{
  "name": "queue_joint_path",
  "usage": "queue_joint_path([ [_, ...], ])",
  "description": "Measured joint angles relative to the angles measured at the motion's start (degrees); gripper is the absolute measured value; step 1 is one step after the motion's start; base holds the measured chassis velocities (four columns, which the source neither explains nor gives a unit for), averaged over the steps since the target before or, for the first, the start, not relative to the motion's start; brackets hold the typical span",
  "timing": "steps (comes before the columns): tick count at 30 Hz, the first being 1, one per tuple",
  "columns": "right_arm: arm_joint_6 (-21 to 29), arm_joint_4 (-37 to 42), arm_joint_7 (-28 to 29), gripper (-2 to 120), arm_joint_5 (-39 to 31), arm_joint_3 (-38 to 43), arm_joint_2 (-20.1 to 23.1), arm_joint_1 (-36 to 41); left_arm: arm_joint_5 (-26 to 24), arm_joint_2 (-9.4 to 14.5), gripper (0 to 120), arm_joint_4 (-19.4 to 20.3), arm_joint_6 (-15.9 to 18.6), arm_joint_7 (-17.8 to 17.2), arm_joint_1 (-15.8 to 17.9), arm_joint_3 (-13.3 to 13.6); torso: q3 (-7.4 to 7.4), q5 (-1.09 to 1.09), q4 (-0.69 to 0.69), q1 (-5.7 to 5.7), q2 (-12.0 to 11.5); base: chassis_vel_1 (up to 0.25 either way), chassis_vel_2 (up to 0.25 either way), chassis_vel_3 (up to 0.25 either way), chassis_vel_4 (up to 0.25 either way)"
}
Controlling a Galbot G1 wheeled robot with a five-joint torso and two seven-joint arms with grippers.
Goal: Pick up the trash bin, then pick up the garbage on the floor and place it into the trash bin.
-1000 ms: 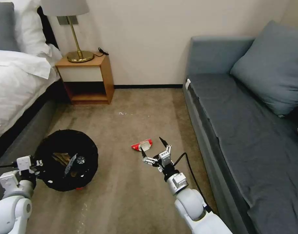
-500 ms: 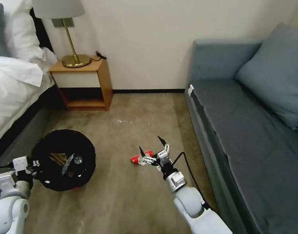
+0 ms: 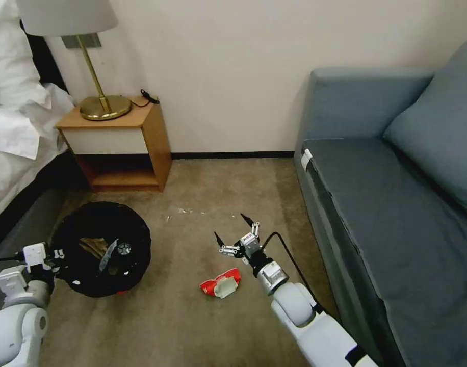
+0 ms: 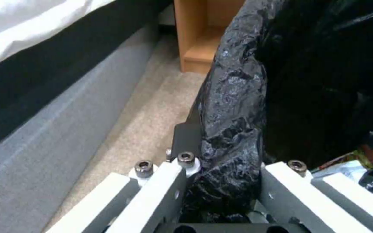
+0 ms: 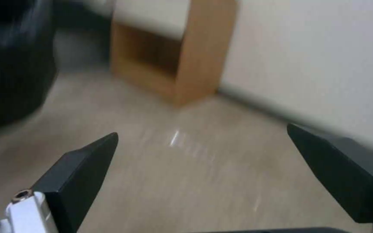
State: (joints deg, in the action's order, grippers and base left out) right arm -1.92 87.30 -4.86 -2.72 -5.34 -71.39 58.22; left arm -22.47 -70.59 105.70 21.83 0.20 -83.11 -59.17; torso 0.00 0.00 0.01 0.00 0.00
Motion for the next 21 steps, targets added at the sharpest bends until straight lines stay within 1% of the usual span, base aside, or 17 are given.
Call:
queue_joint_path([
  [1, 3.83, -0.01, -2.22, 100, -0.99, -0.80, 0.92, -0.75, 0.01, 0.00, 4, 0.00, 0.00, 0.00, -0.01, 0.00, 0.00, 0.00, -0.01, 0.00, 0.00, 0.054, -0.052, -0.044, 0.040],
  [2, 8.33, 0.01, -5.73, 100, -1.77, -1.50, 1.99, -1.69, 0.03, 0.00, 4, 0.00, 0.00, 0.00, -0.03, -0.01, 0.00, 0.00, 0.00, 0.00, 0.00, 0.051, -0.045, -0.044, 0.046],
  [3, 8.33, 0.01, -5.73, 100, -1.77, -1.50, 1.99, -1.69, 0.03, 0.00, 4, 0.00, 0.00, 0.00, -0.03, -0.01, 0.00, 0.00, 0.00, 0.00, 0.00, 0.051, -0.045, -0.044, 0.046],
  [4, 13.97, -0.31, -11.58, 100, -2.07, -2.55, 3.58, -3.67, 0.06, 0.00, 4, 0.00, 0.00, 0.00, -0.09, -0.05, -0.01, -0.01, 0.00, 0.00, 0.00, 0.000, 0.000, 0.000, 0.000],
  [5, 15.73, -1.19, -14.12, 100, -2.05, -3.68, 4.30, -5.30, 0.08, 0.00, 4, 0.00, -0.01, 0.00, -0.11, -0.09, 0.00, -0.01, 0.00, 0.00, 0.00, 0.000, 0.000, 0.000, 0.000],
  [6, 16.73, -2.54, -15.51, 100, -2.04, -5.07, 4.76, -7.16, 0.10, 0.00, 4, 0.00, -0.02, 0.01, -0.09, -0.14, 0.00, 0.00, 0.00, 0.00, 0.00, 0.000, 0.000, 0.000, 0.000],
  [8, 16.94, -2.89, -15.79, 100, -2.04, -5.43, 4.83, -7.61, 0.11, 0.00, 4, 0.00, -0.02, 0.01, -0.09, -0.15, 0.00, 0.00, 0.00, 0.00, 0.00, 0.000, 0.000, 0.000, 0.000],
  [10, 18.03, -6.50, -17.90, 100, -2.23, -9.79, 5.17, -12.13, 0.29, -0.15, 4, -0.14, -0.09, 0.01, -0.01, -0.17, 0.00, 0.00, -0.01, 0.00, 0.00, 0.000, 0.000, 0.000, 0.000],
  [12, 18.04, -9.07, -18.91, 100, -1.69, -13.00, 5.41, -15.01, 0.41, -0.25, 4, -0.14, -0.12, 0.03, -0.02, -0.17, 0.00, 0.00, 0.00, 0.00, 0.00, 0.000, 0.000, 0.000, 0.000],
  [14, 17.79, -10.49, -19.64, 100, -1.02, -14.54, 5.35, -16.30, 0.45, -0.30, 4, -0.14, -0.14, 0.03, -0.02, -0.19, 0.00, -0.01, 0.00, 0.00, 0.00, 0.000, 0.000, 0.000, 0.000],
  [15, 17.43, -11.97, -20.72, 100, -0.13, -15.67, 5.05, -17.33, 0.46, -0.36, 4, -0.14, -0.15, 0.03, -0.03, -0.25, 0.00, -0.01, 0.00, 0.00, 0.00, 0.000, 0.000, 0.000, 0.000],
  [17, 15.63, -15.53, -24.64, 100, 2.46, -16.46, 3.47, -18.71, 0.47, -0.56, 4, -0.12, -0.16, 0.03, -0.02, -0.48, 0.00, 0.00, 0.00, 0.00, 0.00, 0.000, 0.000, 0.000, 0.000],
  [19, 15.63, -15.53, -24.64, 100, 2.46, -16.46, 3.47, -18.71, 0.47, -0.56, 4, -0.12, -0.16, 0.03, -0.02, -0.48, 0.00, 0.00, 0.00, 0.00, 0.00, 0.000, 0.000, 0.000, 0.000],
  [20, 13.80, -18.38, -27.63, 100, 4.96, -16.55, 2.32, -19.29, 0.48, -0.73, 4, -0.04, -0.23, 0.03, -0.10, -0.80, 0.00, -0.01, 0.00, 0.00, 0.00, 0.000, 0.000, 0.000, 0.000],
  [21, 12.92, -19.82, -28.80, 100, 5.98, -16.61, 1.77, -19.53, 0.48, -0.78, 4, -0.04, -0.30, 0.03, -0.16, -0.93, 0.01, 0.00, 0.00, 0.00, 0.00, 0.000, 0.000, 0.000, 0.000],
])
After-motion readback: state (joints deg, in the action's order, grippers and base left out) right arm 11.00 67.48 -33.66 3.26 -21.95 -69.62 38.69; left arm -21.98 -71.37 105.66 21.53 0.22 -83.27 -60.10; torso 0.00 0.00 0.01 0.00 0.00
